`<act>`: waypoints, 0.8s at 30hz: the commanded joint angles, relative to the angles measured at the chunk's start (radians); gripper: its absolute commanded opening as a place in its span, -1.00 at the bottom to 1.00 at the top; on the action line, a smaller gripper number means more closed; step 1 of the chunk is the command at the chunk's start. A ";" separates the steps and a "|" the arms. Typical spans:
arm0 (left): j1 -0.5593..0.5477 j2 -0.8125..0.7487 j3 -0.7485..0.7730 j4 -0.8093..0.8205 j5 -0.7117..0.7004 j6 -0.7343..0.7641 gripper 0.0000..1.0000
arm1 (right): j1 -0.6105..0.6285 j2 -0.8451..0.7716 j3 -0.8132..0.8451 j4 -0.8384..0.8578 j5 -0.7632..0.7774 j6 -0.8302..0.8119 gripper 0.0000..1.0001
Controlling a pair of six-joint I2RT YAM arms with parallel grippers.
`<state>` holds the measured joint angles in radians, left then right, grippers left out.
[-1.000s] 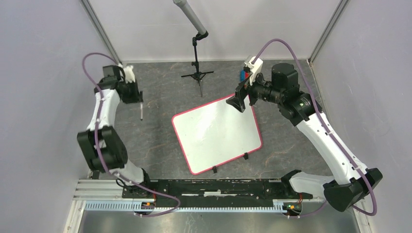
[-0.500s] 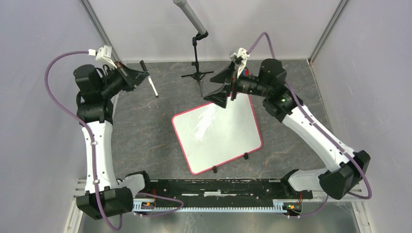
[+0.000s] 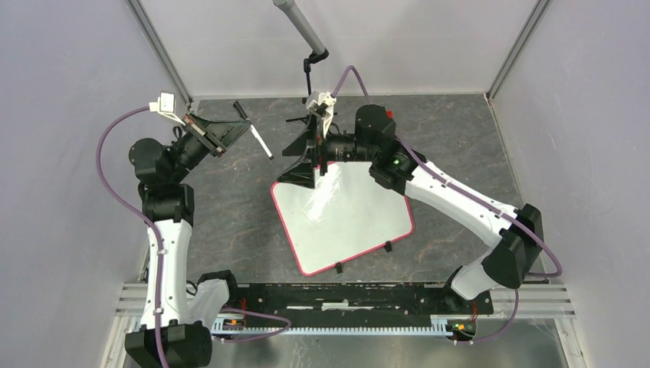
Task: Write a sentence on the whiteboard
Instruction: Pass from the left arm to the right
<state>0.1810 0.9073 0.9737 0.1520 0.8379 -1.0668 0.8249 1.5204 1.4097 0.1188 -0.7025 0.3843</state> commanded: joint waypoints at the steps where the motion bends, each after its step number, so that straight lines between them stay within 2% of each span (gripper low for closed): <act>1: -0.049 -0.056 -0.019 0.132 -0.033 -0.132 -0.95 | 0.022 0.021 0.095 0.034 0.052 0.023 0.86; 10: -0.090 -0.081 -0.095 0.176 -0.071 -0.179 -0.95 | 0.042 0.059 0.128 0.046 0.073 0.056 0.68; 15: -0.095 -0.082 -0.121 0.228 -0.074 -0.219 -0.95 | 0.044 0.089 0.140 0.055 0.068 0.069 0.46; 19: -0.100 -0.086 -0.140 0.248 -0.069 -0.233 -0.95 | 0.045 0.096 0.140 0.065 0.062 0.076 0.09; 22: -0.107 -0.081 -0.143 0.251 -0.050 -0.224 -0.95 | 0.046 0.085 0.136 0.044 0.071 0.052 -0.39; 24: -0.109 -0.076 -0.135 0.242 -0.027 -0.199 -0.93 | 0.044 0.067 0.131 0.011 0.090 0.021 -0.87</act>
<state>0.0807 0.8360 0.8288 0.3492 0.7784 -1.2556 0.8661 1.6199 1.5051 0.1253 -0.6285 0.4496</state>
